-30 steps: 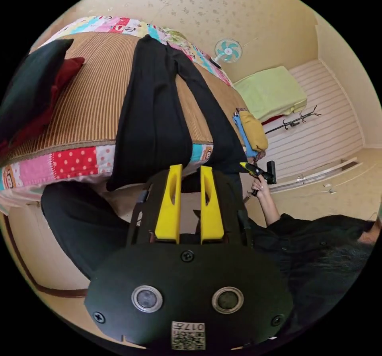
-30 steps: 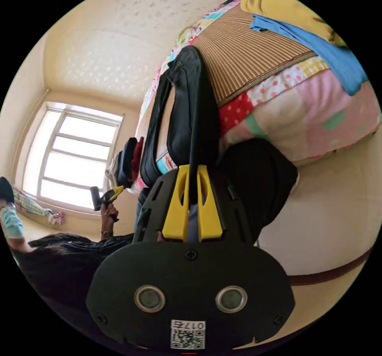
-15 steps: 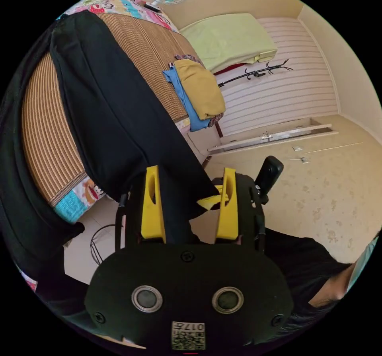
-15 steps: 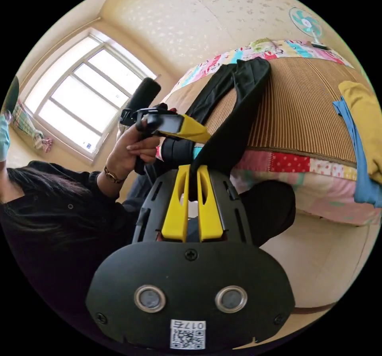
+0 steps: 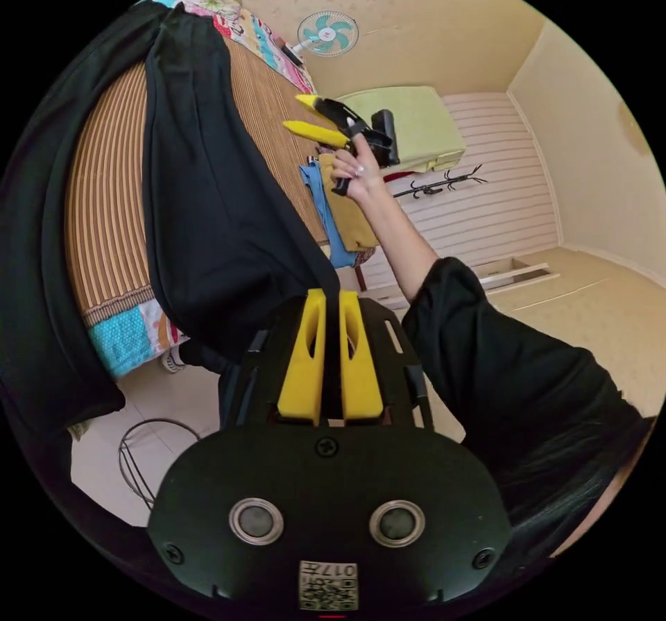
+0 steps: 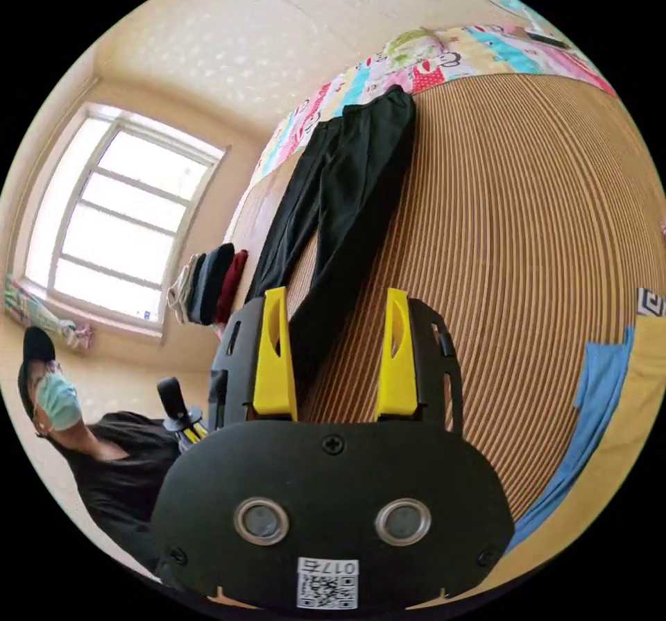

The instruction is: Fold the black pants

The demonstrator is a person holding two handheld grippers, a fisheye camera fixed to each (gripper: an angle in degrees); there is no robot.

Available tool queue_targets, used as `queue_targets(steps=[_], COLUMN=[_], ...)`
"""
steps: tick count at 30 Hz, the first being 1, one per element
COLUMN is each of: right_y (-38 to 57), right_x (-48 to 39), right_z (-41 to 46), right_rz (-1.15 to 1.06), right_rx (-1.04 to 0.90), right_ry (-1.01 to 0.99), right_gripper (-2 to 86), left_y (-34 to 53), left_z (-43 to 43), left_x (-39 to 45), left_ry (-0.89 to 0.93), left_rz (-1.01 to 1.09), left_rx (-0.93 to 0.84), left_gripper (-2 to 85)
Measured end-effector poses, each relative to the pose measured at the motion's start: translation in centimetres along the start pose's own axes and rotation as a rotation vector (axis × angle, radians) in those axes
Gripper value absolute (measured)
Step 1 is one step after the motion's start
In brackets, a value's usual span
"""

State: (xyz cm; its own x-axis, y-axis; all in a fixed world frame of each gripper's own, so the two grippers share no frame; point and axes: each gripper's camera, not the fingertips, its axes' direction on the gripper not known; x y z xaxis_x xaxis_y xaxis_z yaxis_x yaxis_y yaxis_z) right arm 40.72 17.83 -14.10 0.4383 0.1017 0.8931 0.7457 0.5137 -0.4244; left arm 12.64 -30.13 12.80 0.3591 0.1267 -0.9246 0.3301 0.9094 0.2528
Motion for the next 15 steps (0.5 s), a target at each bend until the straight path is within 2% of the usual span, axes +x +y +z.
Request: queue_targets(steps=[3,5,7,10,13,15], right_y=[-9.5,-13.1,-15.1,-16.7,-18.0,-18.9], right_x=[4.2,5.7,6.5,6.9,1.3,-7.4], right_z=[5.8,7.9,9.1,10.6,11.3,13.9], right_rz=[0.155,0.249,0.324,0.399,0.242,0.061], right_rx=[0.036,0.117,0.22,0.317,0.435,0.497], right_ry=[-0.061,0.006,0.083,0.123,0.238,0.416], right_gripper=[17.1,13.8,8.4,4.8,3.5,3.2], left_y=[0.4,0.7,1.4,2.9,5.7,7.9], left_z=[-0.3,-0.8,-2.1,-5.1,-9.5,-12.2], left_x=[0.0,-0.5,-1.1,-2.7,-5.2,-6.3], left_ry=[-0.015,-0.009,0.004,-0.024,-0.028,-0.04], left_rz=[0.028,0.043,0.091,0.122,0.091,0.064], left_rx=[0.01,0.007,0.018,0.042,0.108,0.157], left_gripper=[3.5,3.4,3.3,2.5,1.4,1.2])
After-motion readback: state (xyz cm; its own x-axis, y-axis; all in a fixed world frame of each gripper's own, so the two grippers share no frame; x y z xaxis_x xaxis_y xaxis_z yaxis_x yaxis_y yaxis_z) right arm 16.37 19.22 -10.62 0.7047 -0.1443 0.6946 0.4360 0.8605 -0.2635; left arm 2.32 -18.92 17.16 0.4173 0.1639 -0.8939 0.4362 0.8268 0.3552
